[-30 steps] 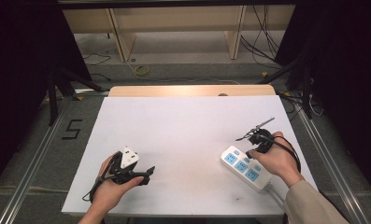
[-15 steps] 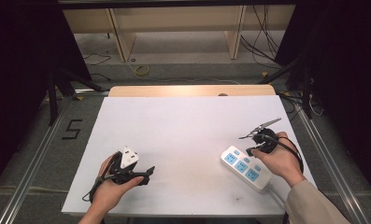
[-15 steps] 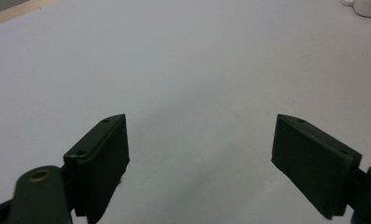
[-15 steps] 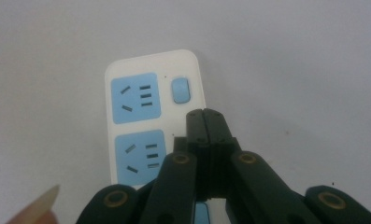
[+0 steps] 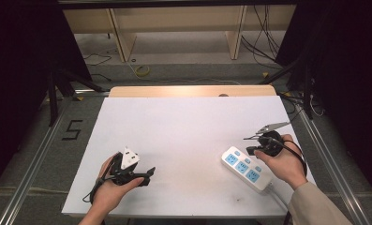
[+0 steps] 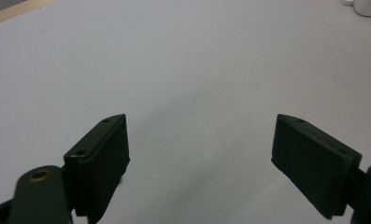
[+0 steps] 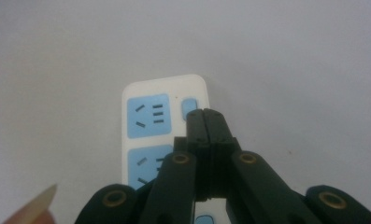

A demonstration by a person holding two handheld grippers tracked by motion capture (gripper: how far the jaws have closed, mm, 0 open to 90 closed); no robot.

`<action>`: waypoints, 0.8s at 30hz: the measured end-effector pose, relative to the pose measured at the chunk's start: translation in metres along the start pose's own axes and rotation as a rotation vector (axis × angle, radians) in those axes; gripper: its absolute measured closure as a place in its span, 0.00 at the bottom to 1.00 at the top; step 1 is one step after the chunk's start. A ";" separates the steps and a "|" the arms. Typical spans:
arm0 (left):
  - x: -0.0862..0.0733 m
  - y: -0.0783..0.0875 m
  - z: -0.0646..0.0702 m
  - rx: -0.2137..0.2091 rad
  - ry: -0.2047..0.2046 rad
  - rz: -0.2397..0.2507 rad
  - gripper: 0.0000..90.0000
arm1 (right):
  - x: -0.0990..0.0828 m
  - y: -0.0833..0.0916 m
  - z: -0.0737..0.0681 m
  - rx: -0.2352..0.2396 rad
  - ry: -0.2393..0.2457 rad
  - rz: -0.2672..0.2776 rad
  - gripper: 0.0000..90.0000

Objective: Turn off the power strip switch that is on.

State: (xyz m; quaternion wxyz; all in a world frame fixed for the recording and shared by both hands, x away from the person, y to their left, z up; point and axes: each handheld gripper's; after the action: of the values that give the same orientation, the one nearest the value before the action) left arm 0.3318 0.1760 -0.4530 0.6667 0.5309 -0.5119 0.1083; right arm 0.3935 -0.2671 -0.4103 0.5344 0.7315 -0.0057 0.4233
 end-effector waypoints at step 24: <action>-0.001 0.000 0.000 -0.004 -0.001 -0.002 0.21 | -0.016 0.003 -0.018 0.081 0.052 0.118 0.90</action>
State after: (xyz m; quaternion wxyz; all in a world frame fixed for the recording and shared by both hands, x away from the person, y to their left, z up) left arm 0.3316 0.1765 -0.4538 0.6675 0.5302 -0.5119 0.1066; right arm 0.3706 -0.2618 -0.4168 0.4785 0.7397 -0.0177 0.4728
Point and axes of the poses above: each handheld gripper's, and its own axes: y roughly backward along the jaws, x roughly out of its top, z roughly to its right, and after that the axes turned 2 degrees about z, right-handed
